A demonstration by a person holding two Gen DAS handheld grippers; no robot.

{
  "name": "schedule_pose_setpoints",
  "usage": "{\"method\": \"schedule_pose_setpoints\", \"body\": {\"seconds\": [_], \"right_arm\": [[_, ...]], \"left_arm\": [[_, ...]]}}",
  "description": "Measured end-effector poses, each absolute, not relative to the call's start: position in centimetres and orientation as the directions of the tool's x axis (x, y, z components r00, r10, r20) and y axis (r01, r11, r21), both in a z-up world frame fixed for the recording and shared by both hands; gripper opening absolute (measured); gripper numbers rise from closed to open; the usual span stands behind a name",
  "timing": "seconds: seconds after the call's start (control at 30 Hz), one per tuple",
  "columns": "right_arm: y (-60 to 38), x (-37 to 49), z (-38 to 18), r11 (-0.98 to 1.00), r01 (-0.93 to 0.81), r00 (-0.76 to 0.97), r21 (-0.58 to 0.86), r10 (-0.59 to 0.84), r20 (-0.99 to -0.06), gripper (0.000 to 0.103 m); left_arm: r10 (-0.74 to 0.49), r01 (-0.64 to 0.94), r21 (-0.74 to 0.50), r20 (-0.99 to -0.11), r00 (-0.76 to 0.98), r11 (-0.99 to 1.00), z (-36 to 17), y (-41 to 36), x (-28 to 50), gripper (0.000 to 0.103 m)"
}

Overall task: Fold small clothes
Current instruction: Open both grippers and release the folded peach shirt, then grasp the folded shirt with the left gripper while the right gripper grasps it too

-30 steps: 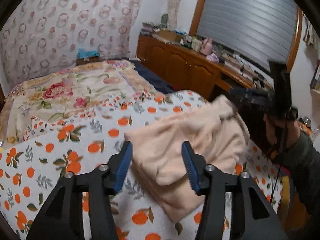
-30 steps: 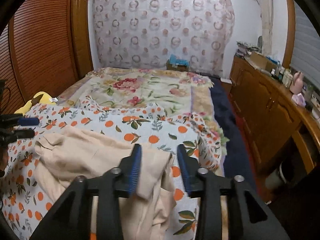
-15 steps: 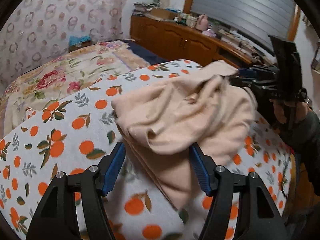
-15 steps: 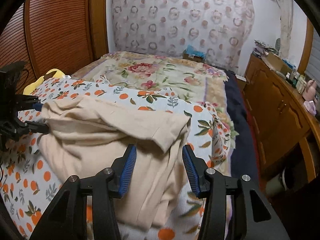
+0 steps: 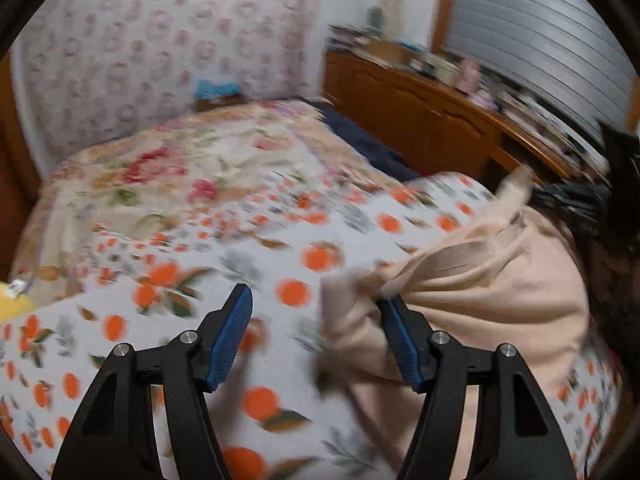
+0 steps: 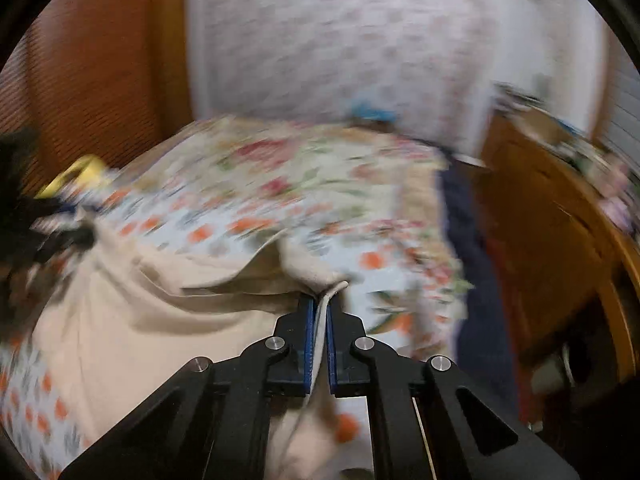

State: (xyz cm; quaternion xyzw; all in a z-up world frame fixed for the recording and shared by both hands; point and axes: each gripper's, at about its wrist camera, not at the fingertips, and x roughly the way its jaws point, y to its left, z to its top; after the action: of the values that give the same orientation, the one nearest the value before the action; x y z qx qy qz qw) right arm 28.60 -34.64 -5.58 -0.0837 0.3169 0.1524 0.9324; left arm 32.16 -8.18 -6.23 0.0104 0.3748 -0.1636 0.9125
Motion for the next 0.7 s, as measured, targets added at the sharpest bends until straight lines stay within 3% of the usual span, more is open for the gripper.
{"method": "schedule_pose_setpoints", "body": {"seconds": [0.13,0.27,0.3,0.4,0.57,0.7], "right_arm": [[-35.0,28.9,-6.2,0.950,-0.303,0.746,-0.071,0.191,-0.638,0.005],[-35.2,28.8,-5.9,0.954,-0.289,0.740,-0.077,0.172,-0.650,0.005],[-35.4,28.9,-5.7,0.957,-0.281,0.740,-0.074,0.167,-0.651,0.011],[-35.3,28.5,-4.8,0.958,-0.286,0.736,-0.020,0.206,-0.645,0.040],[-35.4,27.3,-5.5,0.942,-0.333,0.699,0.031,0.269,-0.663,0.051],[-35.8,27.0,-6.6,0.937,-0.346,0.666,0.038,0.274,-0.694,0.051]], "left_arm": [[-0.220,0.205,-0.097,-0.626,0.748,0.974,-4.8,-6.2,32.2,0.067],[-0.247,0.222,-0.121,-0.638,0.729,0.968,-4.7,-5.7,32.0,0.067],[-0.251,0.231,-0.117,-0.641,0.726,0.966,-4.8,-5.9,31.8,0.067],[-0.297,0.272,-0.144,-0.667,0.683,0.951,-5.6,-6.4,31.4,0.067],[-0.340,0.322,-0.173,-0.732,0.591,0.931,-7.7,-8.0,31.2,0.067],[-0.367,0.341,-0.201,-0.753,0.546,0.918,-8.7,-8.8,31.2,0.067]]}}
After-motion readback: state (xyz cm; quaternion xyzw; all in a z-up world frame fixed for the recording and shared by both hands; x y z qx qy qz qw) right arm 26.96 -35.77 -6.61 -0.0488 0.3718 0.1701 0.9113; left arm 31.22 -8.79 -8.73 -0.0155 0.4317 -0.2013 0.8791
